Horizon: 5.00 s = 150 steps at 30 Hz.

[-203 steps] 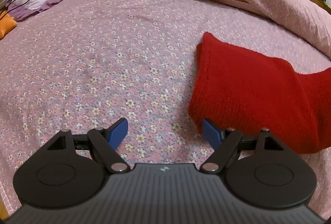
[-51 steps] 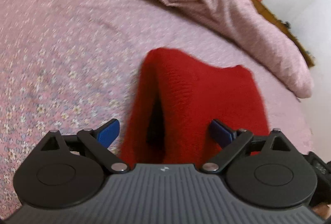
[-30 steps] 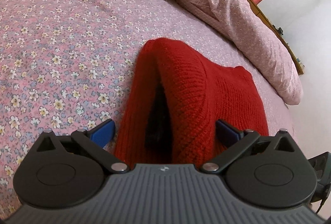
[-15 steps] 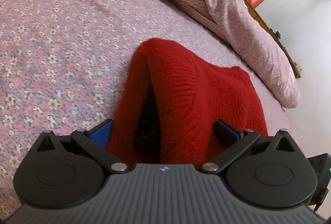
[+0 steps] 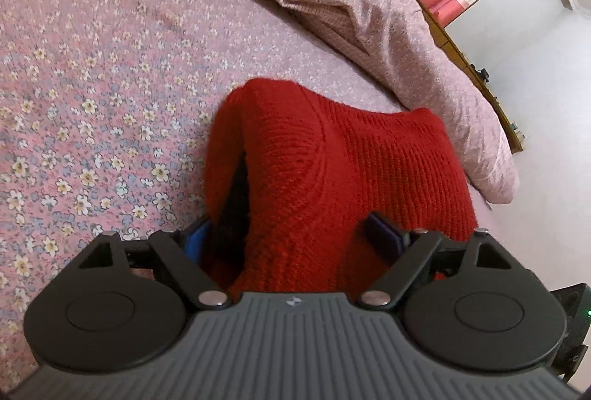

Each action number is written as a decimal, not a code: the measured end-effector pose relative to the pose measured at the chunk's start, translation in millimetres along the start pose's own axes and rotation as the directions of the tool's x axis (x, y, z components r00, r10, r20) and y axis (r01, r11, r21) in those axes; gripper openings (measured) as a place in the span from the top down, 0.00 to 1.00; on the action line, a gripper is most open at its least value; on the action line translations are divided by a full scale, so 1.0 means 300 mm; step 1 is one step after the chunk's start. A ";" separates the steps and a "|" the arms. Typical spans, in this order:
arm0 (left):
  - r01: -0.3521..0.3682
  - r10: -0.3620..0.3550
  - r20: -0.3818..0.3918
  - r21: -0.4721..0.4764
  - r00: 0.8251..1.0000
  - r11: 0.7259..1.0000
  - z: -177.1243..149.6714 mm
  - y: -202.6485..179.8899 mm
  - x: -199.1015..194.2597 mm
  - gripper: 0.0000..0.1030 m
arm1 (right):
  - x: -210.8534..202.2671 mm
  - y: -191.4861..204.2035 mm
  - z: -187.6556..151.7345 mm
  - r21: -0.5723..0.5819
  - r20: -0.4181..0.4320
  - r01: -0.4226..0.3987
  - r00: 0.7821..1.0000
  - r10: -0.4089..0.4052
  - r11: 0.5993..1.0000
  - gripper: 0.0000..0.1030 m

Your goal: Fold small clothes

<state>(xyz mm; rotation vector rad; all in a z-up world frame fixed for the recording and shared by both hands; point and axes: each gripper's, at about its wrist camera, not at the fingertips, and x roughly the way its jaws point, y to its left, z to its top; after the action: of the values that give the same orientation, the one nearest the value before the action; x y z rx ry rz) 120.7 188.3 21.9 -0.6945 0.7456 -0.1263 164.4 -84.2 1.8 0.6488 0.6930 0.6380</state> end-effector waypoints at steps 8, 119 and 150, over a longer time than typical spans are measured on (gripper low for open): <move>0.035 -0.036 0.008 0.012 0.999 0.999 -0.050 -0.066 -0.085 0.16 | -0.111 0.038 -0.016 0.030 0.018 -0.061 0.998 0.060 0.998 0.29; -0.270 0.333 -0.013 0.554 0.943 0.788 -0.698 -0.527 -0.183 0.06 | -0.681 0.024 -0.392 -0.167 0.170 0.541 0.839 -0.517 0.824 0.24; -0.286 0.349 -0.012 0.545 0.937 0.788 -0.698 -0.517 -0.183 0.06 | -0.681 0.022 -0.395 -0.165 0.163 0.535 0.843 -0.512 0.829 0.24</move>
<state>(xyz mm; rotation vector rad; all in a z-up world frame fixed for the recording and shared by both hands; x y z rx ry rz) -37.9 -24.8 40.3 -0.0149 0.8775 -0.0589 -48.0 -187.3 10.7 0.2740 0.6531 0.1512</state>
